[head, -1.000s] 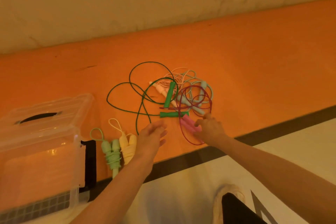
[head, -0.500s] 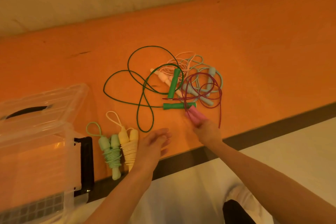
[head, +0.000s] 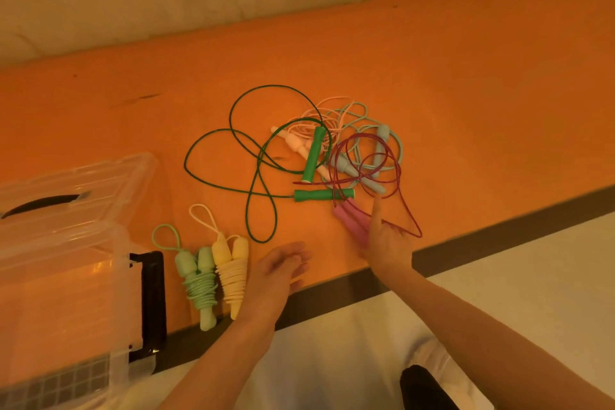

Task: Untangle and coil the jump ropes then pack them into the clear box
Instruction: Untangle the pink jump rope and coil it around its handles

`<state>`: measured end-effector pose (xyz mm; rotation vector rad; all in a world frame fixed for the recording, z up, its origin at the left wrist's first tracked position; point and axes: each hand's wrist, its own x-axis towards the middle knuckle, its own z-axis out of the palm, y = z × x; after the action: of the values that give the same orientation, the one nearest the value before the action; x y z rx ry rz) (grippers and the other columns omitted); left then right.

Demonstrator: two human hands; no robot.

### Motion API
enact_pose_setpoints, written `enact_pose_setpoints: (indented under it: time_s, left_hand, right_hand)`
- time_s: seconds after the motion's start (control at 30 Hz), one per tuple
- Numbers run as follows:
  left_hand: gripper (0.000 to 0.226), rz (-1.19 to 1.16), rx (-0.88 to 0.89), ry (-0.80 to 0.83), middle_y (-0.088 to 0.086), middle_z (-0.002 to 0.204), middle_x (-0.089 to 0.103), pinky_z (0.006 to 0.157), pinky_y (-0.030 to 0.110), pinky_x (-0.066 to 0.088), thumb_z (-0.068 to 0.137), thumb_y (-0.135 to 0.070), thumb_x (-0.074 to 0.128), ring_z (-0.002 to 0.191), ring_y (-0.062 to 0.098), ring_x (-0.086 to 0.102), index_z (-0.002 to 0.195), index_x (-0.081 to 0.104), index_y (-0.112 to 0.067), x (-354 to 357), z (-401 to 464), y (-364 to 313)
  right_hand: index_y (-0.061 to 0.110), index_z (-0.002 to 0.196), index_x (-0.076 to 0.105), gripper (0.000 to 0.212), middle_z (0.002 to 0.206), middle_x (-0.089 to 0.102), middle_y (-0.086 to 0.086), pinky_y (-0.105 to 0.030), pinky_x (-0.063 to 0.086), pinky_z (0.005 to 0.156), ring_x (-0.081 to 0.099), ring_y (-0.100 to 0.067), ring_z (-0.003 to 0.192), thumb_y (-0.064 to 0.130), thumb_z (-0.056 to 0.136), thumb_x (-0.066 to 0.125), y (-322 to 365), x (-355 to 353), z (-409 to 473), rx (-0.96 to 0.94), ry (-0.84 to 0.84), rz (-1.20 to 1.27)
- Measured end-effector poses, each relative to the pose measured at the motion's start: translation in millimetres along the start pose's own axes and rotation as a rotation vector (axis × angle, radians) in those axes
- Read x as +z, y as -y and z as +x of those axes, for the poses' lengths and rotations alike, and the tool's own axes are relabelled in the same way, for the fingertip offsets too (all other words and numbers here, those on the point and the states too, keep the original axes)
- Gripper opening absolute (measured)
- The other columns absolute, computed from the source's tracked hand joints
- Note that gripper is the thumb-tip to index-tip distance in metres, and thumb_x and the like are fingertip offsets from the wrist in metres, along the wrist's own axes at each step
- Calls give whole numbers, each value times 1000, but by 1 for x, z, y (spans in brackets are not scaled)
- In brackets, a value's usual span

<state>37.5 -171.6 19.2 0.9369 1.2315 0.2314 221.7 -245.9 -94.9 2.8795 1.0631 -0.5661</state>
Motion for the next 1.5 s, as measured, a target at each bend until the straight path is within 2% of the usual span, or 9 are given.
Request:
enact_pose_setpoints:
  time_s: [0.13,0.33,0.47,0.63,0.8,1.03,1.23,1.33,1.5]
  left_hand:
    - [20,6,-7,-8,4,104,72,79,25,50,97,-8,51,97,13,65,102,68,-18,-4,-1,1]
    - [20,16,7,-6,2,105,71,79,25,49,97,-8,51,95,12,65,104,66,-19,-4,-9,-2]
    - [19,74,55,7,-1,107,69,82,25,51,97,-13,52,95,10,65,112,61,-22,2,-17,-7]
    - [61,211,124,216,-5,119,65,89,25,50,77,-61,64,107,3,61,125,58,-24,23,-39,-29]
    - [31,204,199,216,1,85,64,48,16,46,86,-34,67,66,5,62,109,59,-15,54,-66,-52]
    - [36,426,433,109,13,86,63,62,30,49,68,-24,71,66,13,57,99,55,-13,30,-93,-57]
    - [44,541,438,193,-5,68,56,52,30,45,56,-31,66,51,7,51,98,58,-22,-2,-127,-89]
    - [36,619,485,255,-8,66,54,49,17,39,70,-18,80,50,3,47,98,58,-22,-13,-146,-109]
    - [46,762,557,401,-2,91,63,59,14,41,78,-14,77,69,5,56,116,55,-25,-27,-186,-133]
  right_hand:
    - [12,150,-17,96,111,66,-7,-34,48,83,64,-24,99,16,89,57,-1,9,-4,-31,-42,-141]
    - [17,152,-13,101,131,52,-15,-42,53,82,61,-33,107,11,86,64,-2,-30,-11,21,75,480]
    - [31,151,-10,98,105,61,-17,-29,55,50,62,-21,52,4,87,60,9,-82,-36,97,240,989]
    - [15,133,43,48,91,67,-13,-31,58,57,65,-19,61,0,90,58,29,-138,-93,-24,265,1399]
    - [19,114,52,36,94,69,-6,-36,60,67,70,-17,85,-4,87,54,42,-152,-149,-200,254,1263]
    - [42,99,57,23,94,69,5,-30,52,80,64,-10,87,30,84,70,24,-184,-165,-500,654,702]
    - [18,107,62,24,113,62,-9,-34,55,72,63,-12,73,4,88,62,13,-194,-138,-138,226,950]
    - [26,138,39,76,133,42,-4,-15,47,58,55,-15,76,1,76,75,11,-203,-121,-235,-88,915]
    - [21,119,59,44,100,66,12,-21,48,53,59,-18,67,4,82,72,28,-228,-123,-426,283,963]
